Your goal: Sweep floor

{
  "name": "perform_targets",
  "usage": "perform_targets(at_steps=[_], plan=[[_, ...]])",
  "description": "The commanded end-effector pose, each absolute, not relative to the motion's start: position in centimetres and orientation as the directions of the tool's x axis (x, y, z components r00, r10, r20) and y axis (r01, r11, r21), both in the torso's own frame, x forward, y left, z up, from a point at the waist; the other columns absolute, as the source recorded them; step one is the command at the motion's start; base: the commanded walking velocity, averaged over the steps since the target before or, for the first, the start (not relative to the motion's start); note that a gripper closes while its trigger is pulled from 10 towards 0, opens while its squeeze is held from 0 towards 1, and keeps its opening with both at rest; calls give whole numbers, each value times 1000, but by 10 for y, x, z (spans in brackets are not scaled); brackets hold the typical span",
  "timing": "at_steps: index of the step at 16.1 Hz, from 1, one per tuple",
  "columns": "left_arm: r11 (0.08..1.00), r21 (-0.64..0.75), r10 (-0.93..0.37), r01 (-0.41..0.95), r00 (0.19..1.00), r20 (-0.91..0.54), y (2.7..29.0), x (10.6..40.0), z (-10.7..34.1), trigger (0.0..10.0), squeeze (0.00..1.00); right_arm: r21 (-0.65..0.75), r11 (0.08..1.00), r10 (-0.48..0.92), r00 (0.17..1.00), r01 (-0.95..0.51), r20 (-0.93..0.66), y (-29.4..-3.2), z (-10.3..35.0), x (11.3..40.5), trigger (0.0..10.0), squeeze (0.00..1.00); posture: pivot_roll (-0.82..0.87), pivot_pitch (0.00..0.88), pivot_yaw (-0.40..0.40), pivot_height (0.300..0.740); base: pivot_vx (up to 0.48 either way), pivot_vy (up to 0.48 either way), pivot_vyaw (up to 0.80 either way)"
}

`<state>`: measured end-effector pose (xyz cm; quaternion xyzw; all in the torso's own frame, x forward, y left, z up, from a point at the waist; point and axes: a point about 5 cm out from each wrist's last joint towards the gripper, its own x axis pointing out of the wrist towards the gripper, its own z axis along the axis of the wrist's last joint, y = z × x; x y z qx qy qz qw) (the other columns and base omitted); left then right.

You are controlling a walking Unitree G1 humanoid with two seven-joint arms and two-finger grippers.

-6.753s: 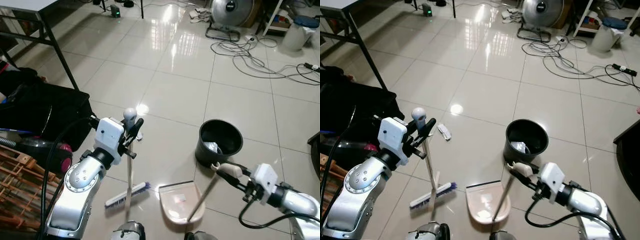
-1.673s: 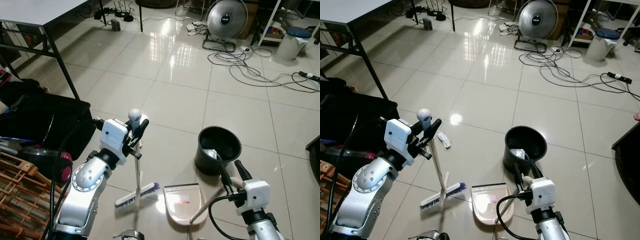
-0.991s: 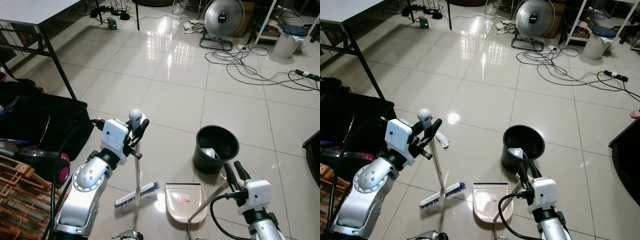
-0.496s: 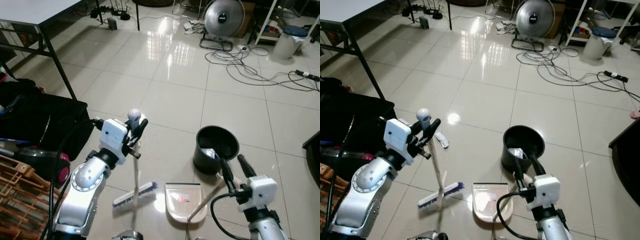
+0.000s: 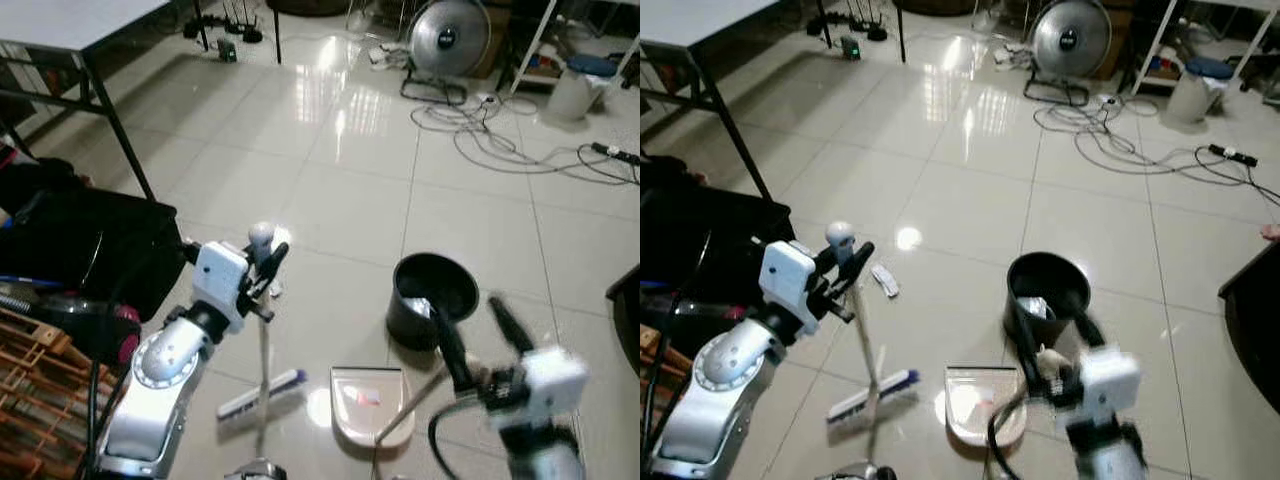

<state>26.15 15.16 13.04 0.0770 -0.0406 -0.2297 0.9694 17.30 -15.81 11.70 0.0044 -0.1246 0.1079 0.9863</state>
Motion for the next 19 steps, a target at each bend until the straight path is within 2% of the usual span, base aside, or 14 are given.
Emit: perform_targets(at_steps=[1, 2, 4, 6, 8, 9, 13, 19], plan=[[896, 172, -429, 409, 898, 100, 156, 265, 147, 10000, 0, 11, 976, 206, 934, -219, 292, -154, 138, 181, 10000, 0, 32, 40, 26, 740, 0, 0, 0], [896, 192, -422, 400, 902, 89, 157, 268, 147, 10000, 0, 4, 977, 206, 940, -215, 270, -152, 143, 190, 10000, 0, 26, 28, 23, 740, 0, 0, 0], [900, 209, -407, 383, 909, 88, 154, 273, 148, 10000, 0, -137, 982, 156, 965, -129, 211, -153, 149, 214, 10000, 0, 25, 22, 16, 740, 0, 0, 0], [903, 200, -405, 381, 909, 96, 151, 272, 148, 10000, 0, -72, 995, 87, 972, -73, 219, -153, 162, 228, 10000, 0, 10, 12, 19, 740, 0, 0, 0], [902, 206, -401, 379, 913, 76, 152, 266, 142, 10000, 0, 38, 998, -56, 983, 50, 176, -159, 160, 231, 10000, 0, 8, 7, 9, 740, 0, 0, 0], [909, 199, -386, 366, 919, 74, 153, 265, 142, 10000, 0, 64, 996, -74, 985, 65, 157, -161, 160, 231, 10000, 0, 22, 11, -3, 740, 0, 0, 0], [913, 194, -376, 358, 924, 67, 150, 264, 147, 10000, 0, -8, 998, 69, 992, -69, 107, -146, 161, 233, 10000, 0, 41, 18, -13, 740, 0, 0, 0], [911, 196, -386, 362, 917, 102, 150, 270, 157, 10000, 0, 22, 994, 109, 991, -111, 79, -140, 160, 228, 10000, 0, 1, 23, 12, 740, 0, 0, 0]])
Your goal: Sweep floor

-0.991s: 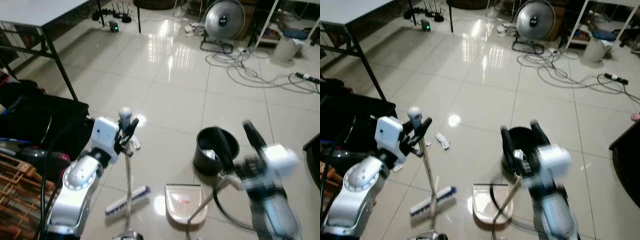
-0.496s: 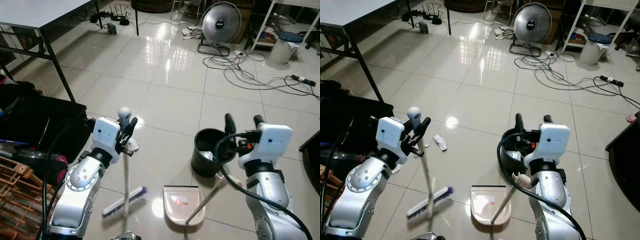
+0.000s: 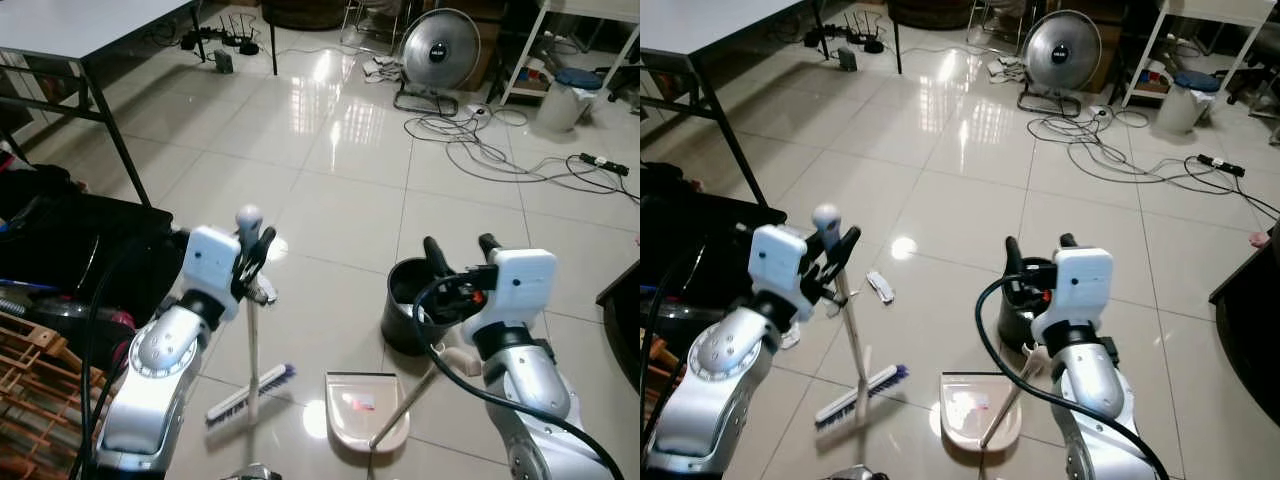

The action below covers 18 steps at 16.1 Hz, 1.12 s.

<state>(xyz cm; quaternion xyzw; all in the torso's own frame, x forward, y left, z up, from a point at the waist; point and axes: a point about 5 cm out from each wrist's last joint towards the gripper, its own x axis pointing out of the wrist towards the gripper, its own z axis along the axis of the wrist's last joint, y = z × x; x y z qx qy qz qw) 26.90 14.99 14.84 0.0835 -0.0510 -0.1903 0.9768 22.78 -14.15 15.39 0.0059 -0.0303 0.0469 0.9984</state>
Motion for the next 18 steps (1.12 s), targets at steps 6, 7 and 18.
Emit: perform_targets(at_steps=[6, 7, 18], plan=[[905, 209, -396, 370, 912, 102, 149, 279, 161, 10000, 0, 58, 994, 85, 994, -89, 71, -141, 161, 224, 10000, 0, 6, 23, 30, 740, 0, 0, -398], [904, 212, -399, 372, 911, 102, 149, 280, 161, 10000, 0, 64, 994, 84, 994, -88, 70, -141, 161, 224, 10000, 0, 12, 23, 27, 740, 0, 0, -669], [910, 209, -385, 359, 917, 102, 152, 280, 160, 10000, 0, 77, 986, 150, 989, -151, 10, -137, 155, 222, 10000, 0, -21, 35, 9, 740, 0, 283, -297]])
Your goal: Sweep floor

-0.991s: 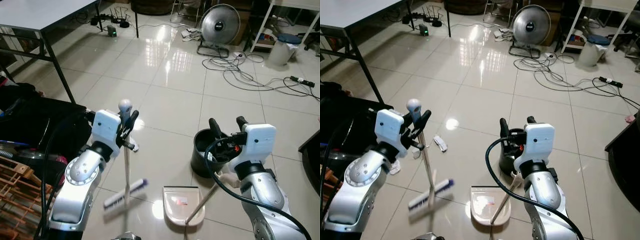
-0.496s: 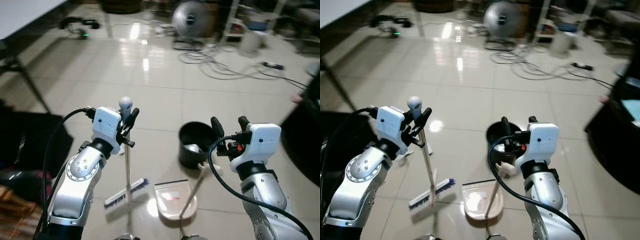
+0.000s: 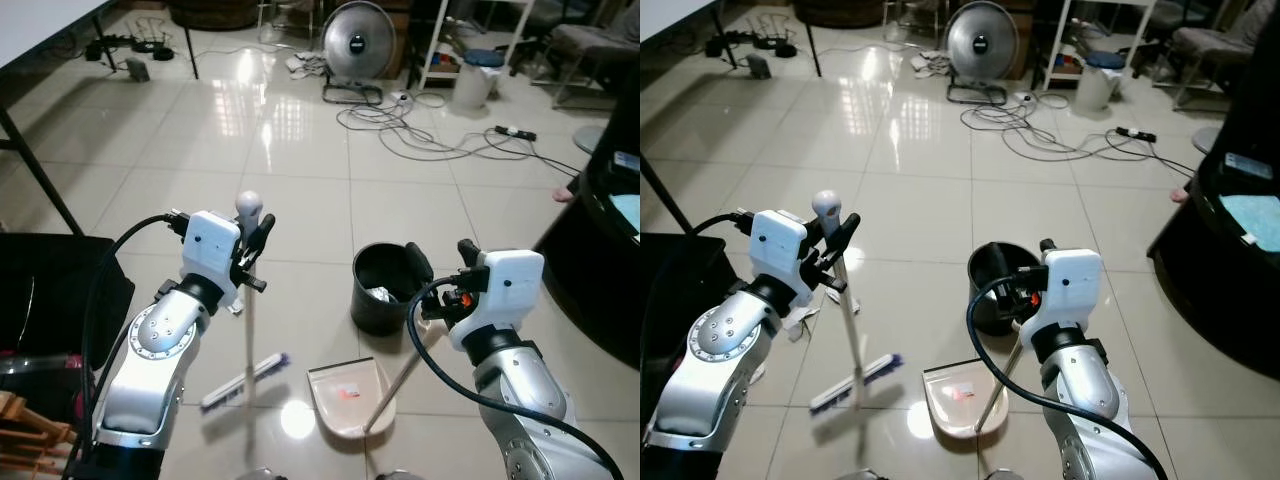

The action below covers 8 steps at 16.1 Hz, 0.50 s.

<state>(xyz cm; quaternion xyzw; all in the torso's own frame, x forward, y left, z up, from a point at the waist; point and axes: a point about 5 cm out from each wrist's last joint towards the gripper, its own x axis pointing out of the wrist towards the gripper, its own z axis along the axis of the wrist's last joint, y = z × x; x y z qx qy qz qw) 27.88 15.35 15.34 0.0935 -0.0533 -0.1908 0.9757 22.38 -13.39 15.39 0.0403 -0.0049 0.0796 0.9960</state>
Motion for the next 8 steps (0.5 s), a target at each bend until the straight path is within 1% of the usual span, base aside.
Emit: perform_targets(at_steps=[1, 5, 7, 8], plan=[[909, 211, -386, 360, 917, 99, 152, 279, 160, 10000, 0, 79, 986, 149, 989, -149, 9, -137, 155, 221, 10000, 0, -21, 41, 10, 740, 0, 349, 0], [906, 215, -390, 364, 916, 93, 153, 279, 160, 10000, 0, 84, 985, 154, 988, -153, 1, -135, 155, 220, 10000, 0, -21, 47, 14, 740, 0, 349, 0], [901, 233, -399, 367, 910, 111, 152, 278, 162, 10000, 0, 82, 985, 150, 989, -150, 1, -135, 155, 221, 10000, 0, -12, 45, 24, 740, 0, 0, 0], [883, 267, -427, 385, 896, 120, 149, 277, 165, 10000, 0, 92, 988, 124, 992, -124, 10, -138, 156, 222, 10000, 0, 2, 47, 31, 740, 0, -480, 0]])
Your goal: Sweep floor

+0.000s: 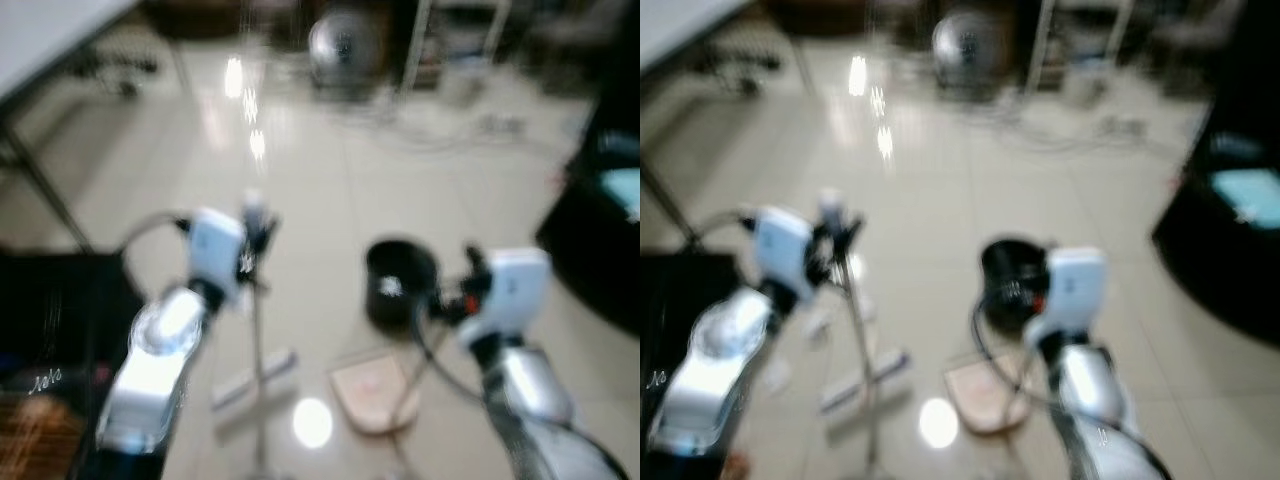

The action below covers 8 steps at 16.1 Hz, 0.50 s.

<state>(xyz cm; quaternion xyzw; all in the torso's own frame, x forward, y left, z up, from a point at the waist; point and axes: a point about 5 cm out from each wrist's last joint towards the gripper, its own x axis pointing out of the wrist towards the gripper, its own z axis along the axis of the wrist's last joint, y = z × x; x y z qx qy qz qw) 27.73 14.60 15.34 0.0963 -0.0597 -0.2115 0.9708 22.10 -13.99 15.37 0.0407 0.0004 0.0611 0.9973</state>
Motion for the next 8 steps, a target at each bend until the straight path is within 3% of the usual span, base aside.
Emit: perform_targets(at_steps=[1, 2, 8], plan=[[886, 258, -425, 386, 898, 115, 150, 278, 166, 10000, 0, 108, 990, 90, 996, -90, 7, -142, 155, 222, 10000, 0, 8, 46, 35, 740, 0, -480, 0], [889, 248, -420, 384, 900, 112, 151, 278, 165, 10000, 0, 113, 990, 82, 997, -82, 5, -143, 154, 222, 10000, 0, 10, 46, 36, 740, 0, -480, 0], [883, 203, -444, 422, 893, 78, 147, 277, 160, 10000, 0, 48, 995, 88, 995, -86, -39, -146, 141, 215, 10000, 0, 7, 43, 47, 740, 0, 0, 0]])
